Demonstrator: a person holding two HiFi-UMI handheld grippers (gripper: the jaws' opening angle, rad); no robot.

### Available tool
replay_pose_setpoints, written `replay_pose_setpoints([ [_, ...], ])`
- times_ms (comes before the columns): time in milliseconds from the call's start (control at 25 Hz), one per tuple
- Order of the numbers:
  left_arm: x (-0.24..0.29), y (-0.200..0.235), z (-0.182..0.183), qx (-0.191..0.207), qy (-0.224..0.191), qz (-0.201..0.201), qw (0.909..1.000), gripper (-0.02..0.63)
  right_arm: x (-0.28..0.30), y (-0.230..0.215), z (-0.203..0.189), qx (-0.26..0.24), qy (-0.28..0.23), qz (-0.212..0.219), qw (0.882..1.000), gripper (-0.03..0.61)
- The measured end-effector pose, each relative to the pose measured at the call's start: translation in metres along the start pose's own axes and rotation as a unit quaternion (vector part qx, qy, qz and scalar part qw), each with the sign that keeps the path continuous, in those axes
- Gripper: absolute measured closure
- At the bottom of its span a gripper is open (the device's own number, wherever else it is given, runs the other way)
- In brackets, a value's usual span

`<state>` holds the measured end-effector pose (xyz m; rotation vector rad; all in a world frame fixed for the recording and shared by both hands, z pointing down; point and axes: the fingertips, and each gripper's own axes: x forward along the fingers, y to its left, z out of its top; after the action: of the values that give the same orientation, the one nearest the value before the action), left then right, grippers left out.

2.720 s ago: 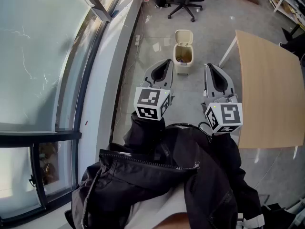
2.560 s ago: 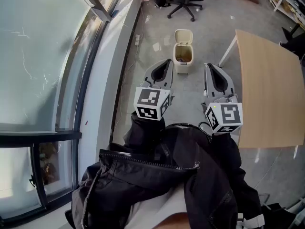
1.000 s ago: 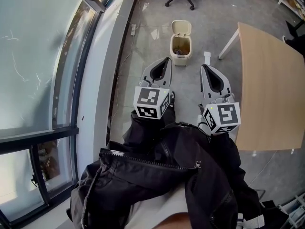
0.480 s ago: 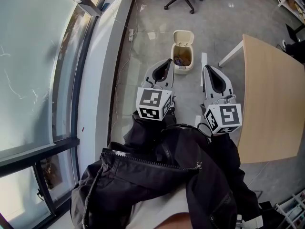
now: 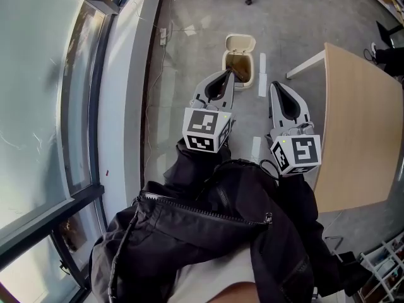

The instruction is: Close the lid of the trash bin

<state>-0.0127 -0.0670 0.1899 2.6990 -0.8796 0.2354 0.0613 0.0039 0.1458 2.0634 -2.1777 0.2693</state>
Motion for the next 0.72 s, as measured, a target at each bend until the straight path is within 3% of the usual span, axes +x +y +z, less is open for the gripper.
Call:
replay_pose_setpoints([
  [320,0.033,0.002,-0.015,-0.010,0.025,0.004,0.9996,0.618,0.019,-0.022,-0.019,0.023,0.022,0.004,1.000,0.575],
  [720,0.071,0.022,-0.058,-0.004,0.052,0.066,0.9964,0.618,0.060,-0.040,-0.064,0.044,0.048,0.061,0.996,0.575],
])
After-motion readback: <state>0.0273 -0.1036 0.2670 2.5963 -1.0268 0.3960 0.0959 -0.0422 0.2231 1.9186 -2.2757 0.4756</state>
